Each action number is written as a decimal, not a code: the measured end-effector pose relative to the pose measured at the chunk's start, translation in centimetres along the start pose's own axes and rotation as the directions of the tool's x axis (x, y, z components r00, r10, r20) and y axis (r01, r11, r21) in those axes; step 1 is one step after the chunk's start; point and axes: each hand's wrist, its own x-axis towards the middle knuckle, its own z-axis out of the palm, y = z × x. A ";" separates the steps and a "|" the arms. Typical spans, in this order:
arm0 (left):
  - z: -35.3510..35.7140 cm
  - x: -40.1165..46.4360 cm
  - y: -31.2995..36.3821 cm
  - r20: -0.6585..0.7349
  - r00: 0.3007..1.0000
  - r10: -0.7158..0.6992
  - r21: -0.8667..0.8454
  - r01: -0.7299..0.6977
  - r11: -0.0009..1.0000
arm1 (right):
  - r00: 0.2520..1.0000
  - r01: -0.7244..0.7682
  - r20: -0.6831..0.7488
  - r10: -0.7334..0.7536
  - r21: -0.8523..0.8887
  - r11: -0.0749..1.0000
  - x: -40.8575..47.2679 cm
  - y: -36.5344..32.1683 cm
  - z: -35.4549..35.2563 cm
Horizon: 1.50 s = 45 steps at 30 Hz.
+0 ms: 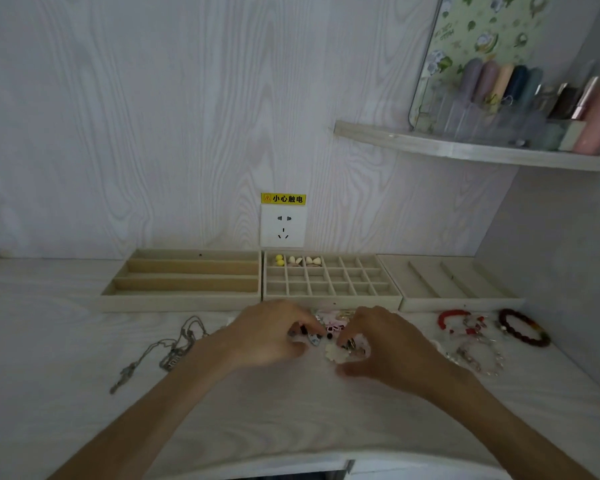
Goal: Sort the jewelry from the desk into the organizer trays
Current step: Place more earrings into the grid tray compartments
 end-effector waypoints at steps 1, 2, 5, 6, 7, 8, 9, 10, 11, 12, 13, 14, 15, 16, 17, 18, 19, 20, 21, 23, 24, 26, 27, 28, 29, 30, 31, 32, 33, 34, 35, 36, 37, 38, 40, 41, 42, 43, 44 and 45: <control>0.2 0.2 0.1 0.029 1.000 0.009 0.015 -0.009 1.000 | 1.000 0.007 -0.030 -0.008 -0.031 0.999 -0.1 0.0 0.3; 0.3 0.5 0.2 0.049 0.999 0.012 0.014 -0.013 1.000 | 0.998 0.010 -0.063 -0.013 -0.042 0.999 -0.1 0.0 0.6; 0.2 1.1 0.0 0.065 0.998 0.012 -0.132 -0.004 0.991 | 0.986 0.005 -0.164 -0.001 0.023 1.000 0.2 0.7 0.8; 0.1 1.2 0.0 0.067 0.997 0.029 -0.201 -0.015 0.979 | 0.983 -0.005 -0.183 0.026 0.111 0.994 0.4 0.9 0.5; -0.1 1.3 0.1 0.069 0.996 0.055 -0.267 -0.035 0.963 | 0.984 -0.018 -0.166 0.059 0.239 0.971 0.6 0.9 0.0; -0.2 1.3 0.2 0.072 0.994 0.081 -0.332 -0.052 0.942 | 0.989 -0.036 -0.118 0.090 0.394 0.919 0.8 0.9 -0.6; -0.3 1.4 0.4 0.071 0.993 0.100 -0.391 -0.064 0.918 | 0.992 -0.058 -0.062 0.111 0.551 0.833 0.9 0.7 -1.4; -0.4 1.4 0.6 0.068 0.992 0.108 -0.444 -0.067 0.894 | 0.992 -0.090 -0.003 0.125 0.675 0.732 1.1 0.5 -2.0; -0.5 1.4 0.8 0.063 0.992 0.106 -0.494 -0.061 0.867 | 0.990 -0.122 0.045 0.134 0.751 0.648 1.1 0.4 -2.5; -0.7 1.5 0.9 0.053 0.994 0.100 -0.540 -0.055 0.840 | 0.989 -0.135 0.068 0.135 0.794 0.592 1.2 0.3 -2.9; -0.7 1.5 1.1 0.038 0.995 0.089 -0.578 -0.051 0.815 | 0.988 -0.137 0.073 0.137 0.826 0.547 1.3 0.3 -3.1; -0.8 1.6 1.1 0.014 0.997 0.076 -0.602 -0.052 0.797 | 0.988 -0.127 0.063 0.141 0.851 0.509 1.5 0.3 -3.2; -0.9 1.6 1.2 -0.014 0.998 0.060 -0.618 -0.056 0.784 | 0.986 -0.124 0.055 0.158 0.872 0.473 1.7 0.3 -3.2; -1.0 1.7 1.1 -0.042 0.998 0.040 -0.625 -0.058 0.779 | 0.983 -0.120 0.045 0.175 0.889 0.441 2.0 0.4 -3.2; -1.0 1.7 1.0 -0.062 0.998 0.021 -0.630 -0.056 0.774 | 0.980 -0.117 0.038 0.197 0.906 0.407 2.2 0.4 -3.1; -1.1 1.9 0.7 -0.072 0.997 -0.002 -0.628 -0.044 0.777 | 0.976 -0.114 0.035 0.215 0.922 0.370 2.6 0.5 -3.0; -1.2 2.1 0.5 -0.077 0.997 -0.029 -0.627 -0.025 0.779 | 0.973 -0.109 0.033 0.229 0.938 0.329 2.9 0.5 -3.0; -1.3 2.4 0.3 -0.088 0.995 -0.055 -0.620 -0.011 0.784 | 0.972 -0.099 0.028 0.234 0.950 0.297 3.2 0.6 -2.8; -1.5 2.9 0.0 -0.110 0.991 -0.075 -0.607 -0.008 0.794 | 0.968 -0.096 0.025 0.248 0.956 0.278 3.6 0.7 -2.7; -2.0 4.2 -0.7 -0.162 0.979 -0.127 -0.570 0.013 0.822 | 0.955 -0.106 0.022 0.294 0.956 0.272 4.5 1.0 -2.5; -2.4 5.1 -1.1 -0.195 0.967 -0.165 -0.556 0.029 0.831 | 0.947 -0.120 0.027 0.321 0.954 0.274 5.2 1.3 -2.4; -3.2 7.1 -1.8 -0.270 0.937 -0.224 -0.531 0.049 0.846 | 0.935 -0.144 0.036 0.353 0.948 0.283 6.6 2.1 -2.3; -3.6 8.1 -1.9 -0.308 0.922 -0.235 -0.502 0.052 0.863 | 0.927 -0.166 0.049 0.371 0.942 0.291 7.1 2.4 -2.4; -3.9 9.0 -1.9 -0.341 0.912 -0.229 -0.448 0.057 0.892 | 0.921 -0.182 0.051 0.386 0.933 0.312 7.7 2.6 -2.6; -4.3 9.4 -1.9 -0.361 0.909 -0.209 -0.374 0.064 0.925 | 0.912 -0.204 0.042 0.409 0.910 0.361 8.1 2.7 -2.6; -4.1 12.1 -2.4 -0.373 0.909 -0.185 -0.306 0.068 0.950 | 0.903 -0.226 0.021 0.430 0.872 0.434 10.1 4.5 -2.4; -4.2 13.0 -2.4 -0.391 0.906 -0.163 -0.218 0.081 0.973 | 0.899 -0.237 -0.011 0.437 0.828 0.509 10.8 5.1 -2.3; -4.3 13.4 -2.3 -0.408 0.904 -0.128 -0.117 0.087 0.989 | 0.899 -0.246 -0.038 0.437 0.781 0.575 11.4 5.4 -2.5; -4.2 13.9 -2.3 -0.411 0.907 -0.088 -0.006 0.094 0.996 | 0.901 -0.255 -0.054 0.431 0.738 0.625 11.9 5.9 -2.5; -4.1 14.5 -2.3 -0.408 0.912 -0.036 0.119 0.092 0.989 | 0.907 -0.262 -0.063 0.416 0.689 0.676 12.4 6.4 -2.2; -3.9 14.8 -2.3 -0.388 0.922 0.006 0.223 0.088 0.971 | 0.916 -0.268 -0.065 0.395 0.634 0.725 12.8 6.6 -2.1; -3.7 15.5 -2.4 -0.361 0.931 0.041 0.300 0.075 0.951 | 0.925 -0.275 -0.058 0.375 0.581 0.766 13.4 7.1 -2.0; -3.5 16.0 -2.5 -0.337 0.939 0.073 0.359 0.057 0.931 | 0.934 -0.281 -0.041 0.355 0.531 0.800 14.0 7.4 -1.8; -3.4 16.3 -2.5 -0.317 0.943 0.102 0.414 0.041 0.909 | 0.941 -0.286 -0.020 0.338 0.484 0.827 14.4 7.6 -1.7; -3.2 16.7 -2.6 -0.292 0.945 0.147 0.495 0.018 0.869 | 0.948 -0.296 0.023 0.317 0.430 0.853 15.3 7.9 -1.6; -3.1 16.8 -2.6 -0.281 0.946 0.160 0.528 0.014 0.849 | 0.949 -0.301 0.047 0.311 0.415 0.859 15.6 7.9 -1.7; -3.0 16.9 -2.6 -0.270 0.948 0.167 0.558 0.013 0.830 | 0.950 -0.306 0.074 0.303 0.404 0.862 16.0 7.9 -1.9; -3.0 17.1 -2.6 -0.255 0.953 0.167 0.583 0.013 0.812 | 0.950 -0.311 0.106 0.294 0.395 0.864 16.4 7.8 -2.1; -3.0 17.2 -2.6 -0.237 0.958 0.163 0.603 0.013 0.798 | 0.946 -0.324 0.152 0.287 0.372 0.870 16.9 7.6 -2.3; -3.0 17.3 -2.6 -0.220 0.963 0.156 0.615 0.013 0.788 | 0.936 -0.341 0.209 0.284 0.326 0.882 17.2 7.4 -2.7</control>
